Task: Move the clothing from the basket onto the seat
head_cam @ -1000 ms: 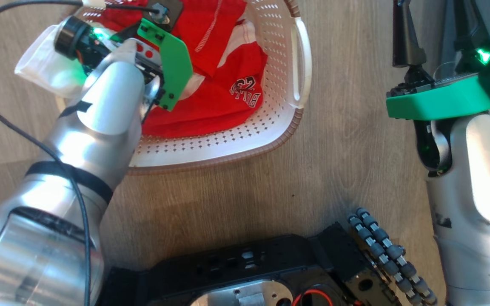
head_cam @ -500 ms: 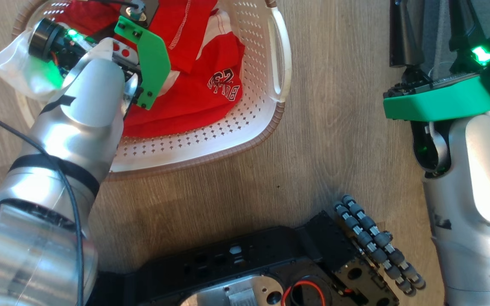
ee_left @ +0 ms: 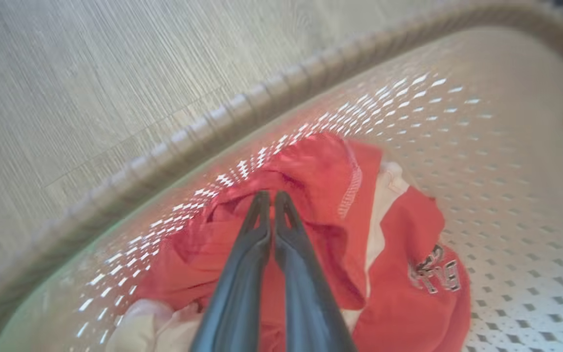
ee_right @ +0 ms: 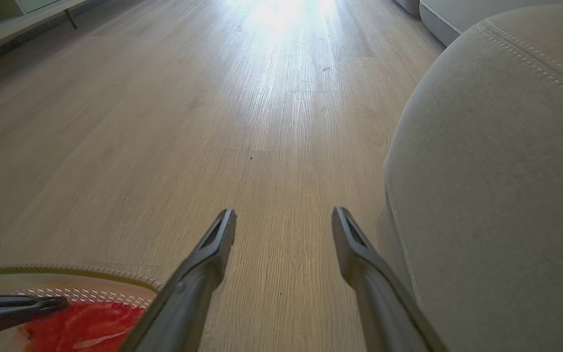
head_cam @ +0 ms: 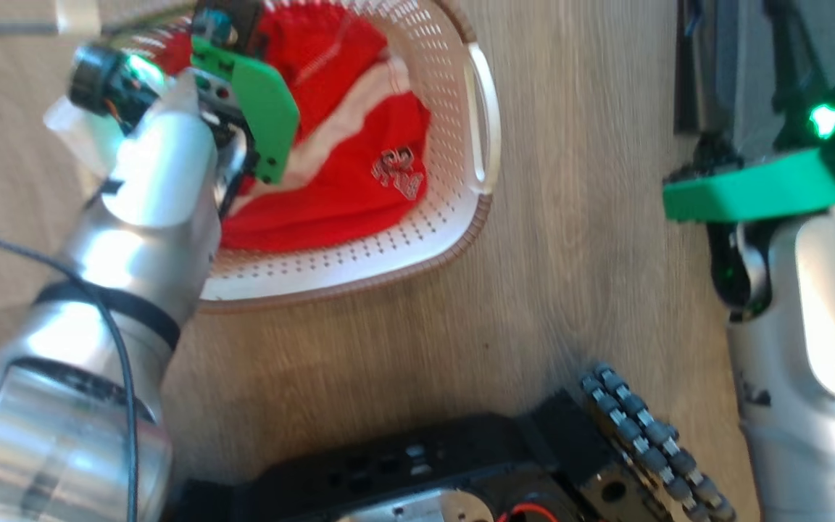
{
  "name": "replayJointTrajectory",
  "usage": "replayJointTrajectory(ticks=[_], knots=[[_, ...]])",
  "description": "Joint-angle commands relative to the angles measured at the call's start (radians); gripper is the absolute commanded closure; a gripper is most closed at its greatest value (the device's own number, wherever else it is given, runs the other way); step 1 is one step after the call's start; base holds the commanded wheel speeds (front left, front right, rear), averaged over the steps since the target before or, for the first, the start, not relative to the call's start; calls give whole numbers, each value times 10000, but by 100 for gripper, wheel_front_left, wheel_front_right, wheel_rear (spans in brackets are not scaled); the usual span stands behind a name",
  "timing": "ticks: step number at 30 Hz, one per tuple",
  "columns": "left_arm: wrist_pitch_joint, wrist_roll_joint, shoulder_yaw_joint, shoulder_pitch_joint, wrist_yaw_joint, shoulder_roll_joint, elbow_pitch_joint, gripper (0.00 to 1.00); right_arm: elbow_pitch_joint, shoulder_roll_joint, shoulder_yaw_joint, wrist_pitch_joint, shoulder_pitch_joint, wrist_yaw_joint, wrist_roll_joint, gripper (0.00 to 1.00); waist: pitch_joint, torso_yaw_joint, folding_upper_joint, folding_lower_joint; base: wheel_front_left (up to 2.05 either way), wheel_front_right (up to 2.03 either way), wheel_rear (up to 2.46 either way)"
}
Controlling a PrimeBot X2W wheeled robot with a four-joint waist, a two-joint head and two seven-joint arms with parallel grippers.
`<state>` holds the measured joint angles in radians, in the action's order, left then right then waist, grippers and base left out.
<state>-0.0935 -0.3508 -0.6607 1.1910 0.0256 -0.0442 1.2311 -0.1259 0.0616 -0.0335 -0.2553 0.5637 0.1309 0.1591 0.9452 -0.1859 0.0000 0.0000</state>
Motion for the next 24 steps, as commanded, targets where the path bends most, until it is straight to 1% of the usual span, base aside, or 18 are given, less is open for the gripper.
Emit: replayJointTrajectory(ticks=[1,5,6,7,13,16,17,24], knots=[[-430,-275,287,-606,145,-93,-263,100,168,-114,-53,-65,-700,-2,-111,0,-1006,559,0,0,0,0,0],[-1174,-841,558,-1388,460,-74,-477,100,-54,1,58,-65,-1073,-2,-319,0,-2311,1028,0,0,0,0,0],[-1321,-943,620,-1579,491,-72,-569,100,-105,51,82,-65,-1161,-2,-344,0,-2650,1135,0,0,0,0,0],[-1321,-943,620,-1579,491,-72,-569,100,-105,51,82,-65,-1161,-2,-344,0,-2650,1135,0,0,0,0,0],[-1668,-1517,1243,-2897,574,-175,-1635,100,-398,246,197,-65,-1825,-2,-342,0,-4595,1753,0,0,0,0,0],[-1677,-1578,1715,-3715,419,-481,-2841,100,-539,277,148,-65,-2202,-2,-321,0,-5392,1999,0,0,0,0,0],[-1679,-1577,2001,-4353,322,-681,-3604,100,-627,286,109,-65,-2436,-2,-290,0,-5872,2122,0,0,0,0,0],[-1681,-1627,2844,-6243,-68,-1310,-5840,100,-927,391,26,-65,-3216,-2,-245,0,-7220,2406,0,0,0,0,0]])
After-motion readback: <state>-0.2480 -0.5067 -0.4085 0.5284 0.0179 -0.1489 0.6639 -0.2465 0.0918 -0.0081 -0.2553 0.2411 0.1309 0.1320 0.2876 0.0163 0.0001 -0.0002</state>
